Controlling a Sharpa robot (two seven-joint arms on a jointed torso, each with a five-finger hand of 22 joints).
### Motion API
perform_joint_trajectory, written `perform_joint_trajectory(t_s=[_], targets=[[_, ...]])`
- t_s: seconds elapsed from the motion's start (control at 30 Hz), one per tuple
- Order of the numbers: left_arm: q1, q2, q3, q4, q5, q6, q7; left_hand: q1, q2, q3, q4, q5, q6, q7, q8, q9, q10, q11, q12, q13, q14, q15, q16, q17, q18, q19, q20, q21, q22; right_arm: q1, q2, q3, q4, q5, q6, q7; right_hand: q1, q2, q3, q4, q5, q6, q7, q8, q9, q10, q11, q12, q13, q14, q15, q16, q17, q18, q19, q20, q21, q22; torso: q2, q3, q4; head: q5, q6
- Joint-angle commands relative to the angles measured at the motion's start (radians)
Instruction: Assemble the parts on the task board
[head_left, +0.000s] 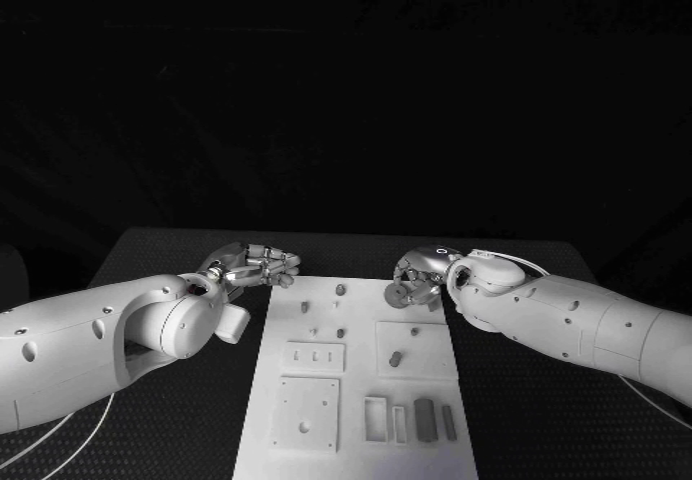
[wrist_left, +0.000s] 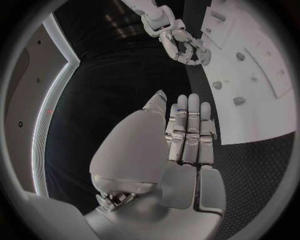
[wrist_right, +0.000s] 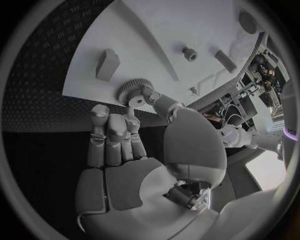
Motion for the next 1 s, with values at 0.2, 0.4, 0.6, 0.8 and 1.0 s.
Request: perform_joint_trajectory(t_s=[0.2,0.4,0.6,0.8,1.0], targets=[[0.001,0.001,0.001,0.004,-0.002,0.011,0.007,0.009,0.0,-0.001,-0.001,0.0,0.001,0.006,-0.007,0.002,0.003,0.004,-0.006,0.002,0.002,0.005,-0.003,0.002,-0.001,-0.007,0.003,0.004,0.019,-0.024,-0.008,-0.016,0.023,-0.031,-0.007,-0.022,-0.004,0.018,0.016,-0.004,0.078,0.05,0.03,0.008,-0.007,0.001,0.004,0.008,-0.007,0.006,0.002,0.004,0.003,0.03,0.001,0.0,0.01,0.015,-0.001,0.0002,-0.0016,0.001,0.001],[0.001,-0.002,0.001,0.003,-0.002,0.008,0.008,0.009,0.0,-0.001,-0.001,0.0,0.002,0.006,-0.007,0.002,0.003,0.004,-0.006,0.002,0.002,0.005,-0.004,0.002,-0.001,-0.007,0.003,0.004,0.019,-0.014,-0.021,-0.012,0.062,-0.074,-0.075,-0.06,-0.02,0.031,0.075,0.007,0.208,0.079,0.024,0.013,-0.009,0.03,-0.005,0.012,-0.023,0.029,-0.008,0.009,0.008,0.03,0.021,-0.003,0.018,0.011,-0.001,-0.0001,-0.0008,0.002,0.003],[0.001,-0.006,0.001,0.007,-0.002,0.006,0.008,0.009,0.0,-0.001,-0.001,0.0,0.002,0.006,-0.007,0.002,0.003,0.004,-0.006,0.002,0.002,0.005,-0.004,0.002,-0.001,-0.007,0.003,0.004,0.019,0.002,-0.031,-0.006,0.112,-0.145,-0.13,-0.122,-0.04,0.01,0.097,0.014,0.21,0.088,0.022,0.011,-0.013,0.047,-0.008,0.013,-0.032,0.049,-0.01,0.011,0.014,0.03,0.035,-0.008,0.023,0.008,-0.001,-0.0002,0.0001,0.008,0.009],[0.001,-0.006,0.001,0.008,-0.002,0.005,0.009,0.01,0.0,-0.001,-0.001,0.0,0.002,0.006,-0.007,0.002,0.004,0.004,-0.006,0.003,0.003,0.005,-0.004,0.003,-0.001,-0.007,0.003,0.004,0.019,0.01,-0.042,-0.001,0.174,-0.203,-0.162,-0.161,-0.043,-0.007,0.117,0.026,0.188,0.097,0.019,0.012,-0.015,0.057,-0.01,0.012,-0.04,0.06,-0.012,0.008,0.015,0.03,0.043,-0.011,0.024,0.005,-0.002,0.0,-0.0021,0.009,0.012],[0.001,-0.004,0.001,0.004,-0.002,0.005,0.01,0.01,0.0,0.0,-0.001,0.0,0.002,0.006,-0.007,0.002,0.004,0.004,-0.007,0.003,0.003,0.005,-0.004,0.003,-0.001,-0.007,0.003,0.005,0.019,0.011,-0.044,0.0,0.224,-0.263,-0.193,-0.203,-0.043,-0.02,0.132,0.036,0.172,0.105,0.017,0.013,-0.015,0.063,-0.012,0.011,-0.044,0.065,-0.014,0.006,0.017,0.03,0.048,-0.012,0.025,0.004,-0.003,0.001,-0.0028,0.01,0.017]])
